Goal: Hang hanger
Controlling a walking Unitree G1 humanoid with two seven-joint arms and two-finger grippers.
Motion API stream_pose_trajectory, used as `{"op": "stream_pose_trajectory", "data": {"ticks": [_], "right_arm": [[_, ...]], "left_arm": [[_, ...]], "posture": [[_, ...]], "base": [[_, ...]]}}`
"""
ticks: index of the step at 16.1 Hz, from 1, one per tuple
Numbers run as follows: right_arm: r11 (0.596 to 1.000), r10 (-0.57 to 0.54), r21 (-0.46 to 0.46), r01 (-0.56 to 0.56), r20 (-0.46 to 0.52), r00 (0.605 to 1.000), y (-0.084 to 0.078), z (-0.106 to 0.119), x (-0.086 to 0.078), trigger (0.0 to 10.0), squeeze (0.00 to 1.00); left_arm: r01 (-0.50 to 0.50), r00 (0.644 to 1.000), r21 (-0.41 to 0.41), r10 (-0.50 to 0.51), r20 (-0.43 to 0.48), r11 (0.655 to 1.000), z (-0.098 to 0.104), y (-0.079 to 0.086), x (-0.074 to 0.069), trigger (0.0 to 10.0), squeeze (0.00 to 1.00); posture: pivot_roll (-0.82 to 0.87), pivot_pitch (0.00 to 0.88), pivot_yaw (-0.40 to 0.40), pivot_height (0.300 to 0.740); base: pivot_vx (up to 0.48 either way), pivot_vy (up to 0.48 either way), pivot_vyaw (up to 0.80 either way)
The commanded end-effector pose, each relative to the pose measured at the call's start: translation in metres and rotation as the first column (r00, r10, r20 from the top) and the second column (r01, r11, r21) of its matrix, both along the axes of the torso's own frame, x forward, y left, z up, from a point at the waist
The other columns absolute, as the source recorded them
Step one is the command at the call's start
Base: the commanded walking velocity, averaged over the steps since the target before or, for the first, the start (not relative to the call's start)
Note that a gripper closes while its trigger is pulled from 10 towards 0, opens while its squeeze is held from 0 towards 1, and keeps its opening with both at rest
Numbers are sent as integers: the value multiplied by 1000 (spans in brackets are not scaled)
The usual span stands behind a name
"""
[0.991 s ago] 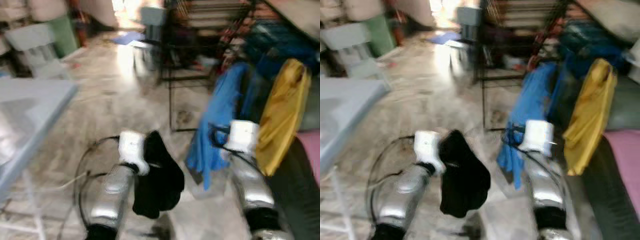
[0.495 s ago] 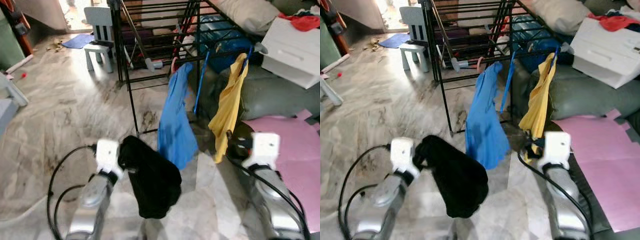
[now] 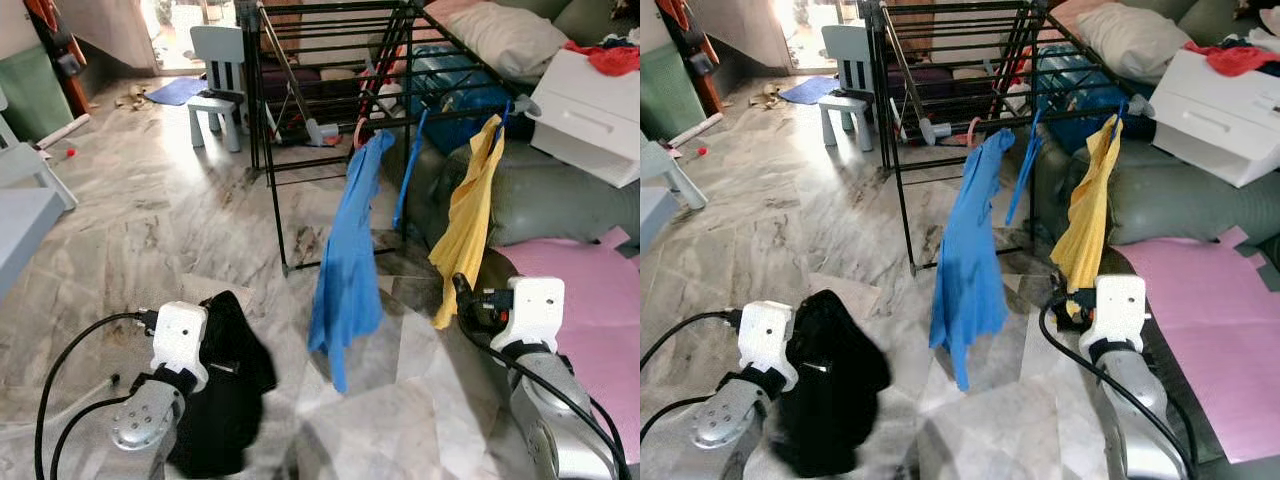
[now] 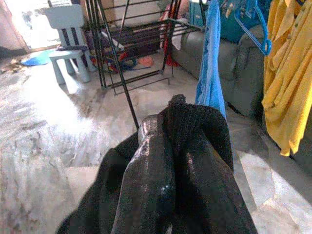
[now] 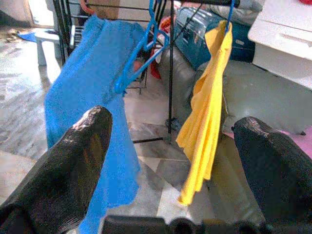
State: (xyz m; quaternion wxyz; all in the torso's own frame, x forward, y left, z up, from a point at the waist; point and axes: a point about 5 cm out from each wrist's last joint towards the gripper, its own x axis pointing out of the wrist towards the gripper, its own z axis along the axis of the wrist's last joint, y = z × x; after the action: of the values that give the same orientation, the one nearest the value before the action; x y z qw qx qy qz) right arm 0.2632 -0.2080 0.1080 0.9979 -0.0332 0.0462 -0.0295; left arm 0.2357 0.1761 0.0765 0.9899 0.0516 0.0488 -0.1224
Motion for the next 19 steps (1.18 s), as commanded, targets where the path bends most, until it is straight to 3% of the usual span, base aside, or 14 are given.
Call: {"op": "stream_pose_trajectory", "data": {"ticks": [1, 6, 9, 14, 17, 18, 19], "right_arm": [[1000, 11, 9, -11, 8, 1000, 4, 3, -1, 10000, 0], [998, 26, 63, -26, 5, 1000, 25, 0, -1, 10000, 0], [998, -9, 68, 9, -2, 1000, 17, -4, -5, 10000, 0], [993, -96, 65, 97, -16, 995, 9, -13, -24, 10000, 0], [988, -124, 93, 124, -8, 992, 17, -13, -26, 10000, 0], [988, -126, 88, 125, 5, 992, 16, -9, -25, 10000, 0], [988, -136, 69, 136, -1, 991, 13, -13, -26, 10000, 0]], "left_arm": [[36, 999, 6, -36, 33, 999, 9, -4, 1, 10000, 0], [2, 998, -79, 3, 59, 997, 16, -20, 20, 10000, 0], [15, 998, -90, -10, 59, 996, 18, -25, 19, 10000, 0], [65, 997, -49, -63, 53, 997, 18, -41, 21, 10000, 0], [99, 994, -13, -98, 54, 995, 23, -35, 35, 10000, 0], [91, 994, -18, -89, 70, 996, 33, -31, 42, 10000, 0], [93, 994, -18, -92, 65, 995, 29, -28, 46, 10000, 0]], "posture": [[-28, 33, -10, 740], [-19, 42, 3, 740], [-31, 47, 17, 740], [-105, 33, 120, 740], [-120, 37, 168, 740], [-125, 54, 175, 740], [-133, 69, 171, 740]], "base": [[0, 0, 0], [0, 0, -699], [0, 0, -635], [0, 0, 0], [0, 0, 0], [0, 0, 0], [0, 0, 0]]}}
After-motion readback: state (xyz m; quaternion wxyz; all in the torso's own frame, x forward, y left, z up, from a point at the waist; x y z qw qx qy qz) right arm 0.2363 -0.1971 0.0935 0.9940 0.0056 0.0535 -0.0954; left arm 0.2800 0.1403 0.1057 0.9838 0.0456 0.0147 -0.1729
